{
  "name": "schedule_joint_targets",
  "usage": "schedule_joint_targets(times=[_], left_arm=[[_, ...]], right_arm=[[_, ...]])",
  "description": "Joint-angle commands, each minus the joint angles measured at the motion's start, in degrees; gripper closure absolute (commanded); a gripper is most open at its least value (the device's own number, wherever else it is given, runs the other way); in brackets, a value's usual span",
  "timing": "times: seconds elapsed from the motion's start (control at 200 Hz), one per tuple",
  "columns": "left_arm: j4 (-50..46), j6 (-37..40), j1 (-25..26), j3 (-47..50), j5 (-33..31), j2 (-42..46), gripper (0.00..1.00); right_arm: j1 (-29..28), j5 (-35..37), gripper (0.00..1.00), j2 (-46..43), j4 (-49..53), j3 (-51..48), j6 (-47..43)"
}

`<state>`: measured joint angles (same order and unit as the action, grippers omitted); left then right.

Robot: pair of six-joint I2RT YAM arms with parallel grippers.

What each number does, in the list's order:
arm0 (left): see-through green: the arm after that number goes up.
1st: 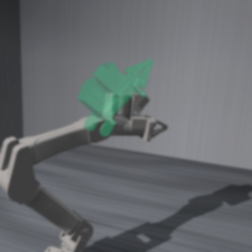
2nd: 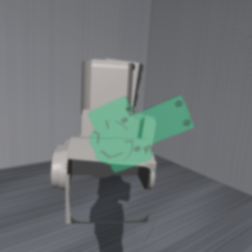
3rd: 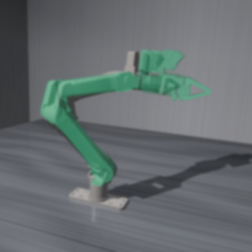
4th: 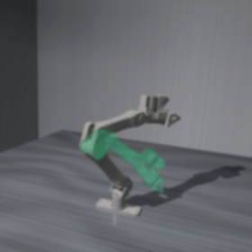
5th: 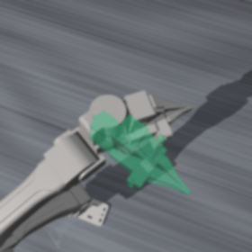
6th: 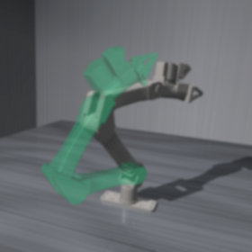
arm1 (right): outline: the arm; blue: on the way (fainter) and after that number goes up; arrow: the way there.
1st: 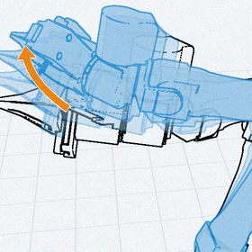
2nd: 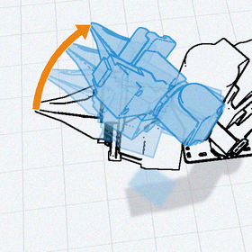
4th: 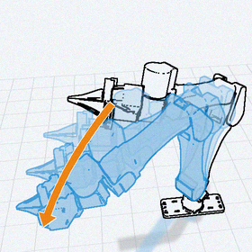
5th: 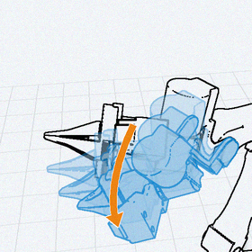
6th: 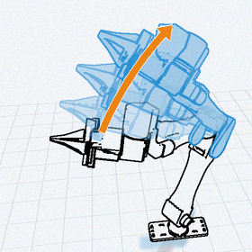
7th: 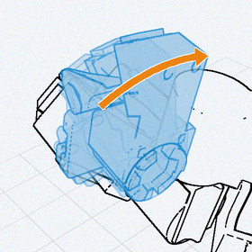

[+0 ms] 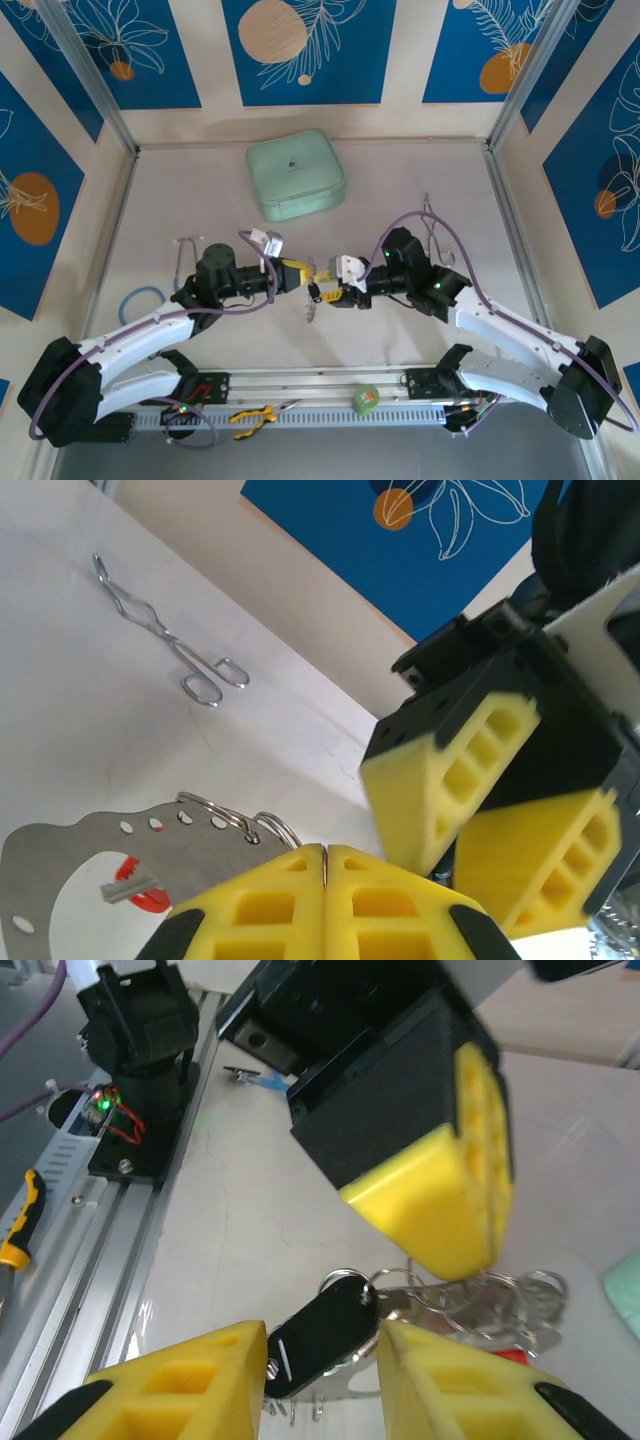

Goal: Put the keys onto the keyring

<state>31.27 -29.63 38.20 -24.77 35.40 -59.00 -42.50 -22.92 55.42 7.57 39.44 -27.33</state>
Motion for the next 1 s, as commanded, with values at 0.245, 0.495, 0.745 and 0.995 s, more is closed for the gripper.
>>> schedule_joint_targets(times=[0.245,0.495,0.745,0.995], left_arm=[[25.89,16.05,-0.26,8.15,2.67,0.97,1.0],[35.6,19.96,-0.15,8.81,6.83,-1.16,1.0],[33.86,21.52,0.69,8.34,7.67,-0.64,1.0],[34.92,21.02,1.08,9.01,6.66,-0.46,1.0]], right_arm=[[2.92,1.44,0.8,-3.16,-2.06,0.86,10.26],[2.03,-2.63,0.77,0.16,-4.97,0.47,11.62],[1.98,-5.85,0.73,2.27,-9.16,0.7,13.65],[1.04,-9.41,0.72,4.46,-11.96,1.08,14.82]])
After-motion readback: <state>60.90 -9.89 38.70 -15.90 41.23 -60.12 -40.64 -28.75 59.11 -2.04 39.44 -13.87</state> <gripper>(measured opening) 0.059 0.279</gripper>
